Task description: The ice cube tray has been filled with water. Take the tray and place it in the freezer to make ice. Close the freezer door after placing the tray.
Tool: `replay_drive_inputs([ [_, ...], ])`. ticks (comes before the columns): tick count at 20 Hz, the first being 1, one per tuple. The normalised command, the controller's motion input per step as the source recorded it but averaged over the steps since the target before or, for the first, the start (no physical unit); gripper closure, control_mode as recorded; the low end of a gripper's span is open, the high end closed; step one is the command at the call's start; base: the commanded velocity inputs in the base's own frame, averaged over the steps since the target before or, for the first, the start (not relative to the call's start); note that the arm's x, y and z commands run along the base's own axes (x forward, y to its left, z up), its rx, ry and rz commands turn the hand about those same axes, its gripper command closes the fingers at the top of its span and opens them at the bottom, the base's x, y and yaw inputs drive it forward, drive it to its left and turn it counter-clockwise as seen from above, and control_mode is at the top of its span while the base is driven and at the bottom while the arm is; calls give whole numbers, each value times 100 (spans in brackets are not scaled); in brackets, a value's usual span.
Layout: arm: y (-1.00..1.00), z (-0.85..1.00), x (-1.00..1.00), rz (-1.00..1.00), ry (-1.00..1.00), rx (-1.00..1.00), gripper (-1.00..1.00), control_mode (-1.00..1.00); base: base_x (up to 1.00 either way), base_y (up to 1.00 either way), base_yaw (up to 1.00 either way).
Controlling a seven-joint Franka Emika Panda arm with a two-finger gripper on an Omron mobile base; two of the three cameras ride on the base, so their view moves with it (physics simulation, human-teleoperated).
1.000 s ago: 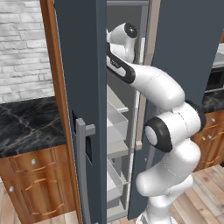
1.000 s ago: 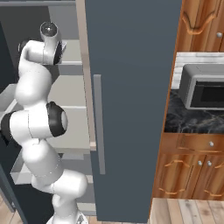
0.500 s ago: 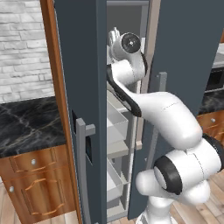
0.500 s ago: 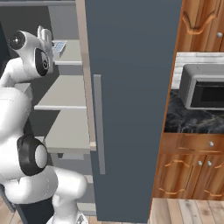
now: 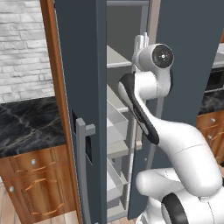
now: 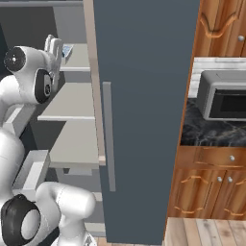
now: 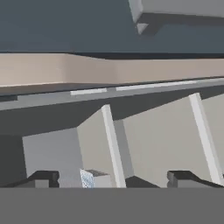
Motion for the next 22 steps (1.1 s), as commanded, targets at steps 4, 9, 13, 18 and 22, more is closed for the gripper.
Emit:
replay_drive_inputs([
  [4, -23, 4, -71, 11, 0, 17, -100, -100, 0, 0, 0],
  [9, 0, 0, -51, 18, 3, 0, -100, -100, 0, 0, 0],
  [13, -2, 0, -34, 7, 0, 0, -100, -100, 0, 0, 0],
  [18, -8, 0, -36, 0, 0, 0, -100, -100, 0, 0, 0],
  [22, -9, -1, -51, 0, 0, 0, -100, -100, 0, 0, 0],
])
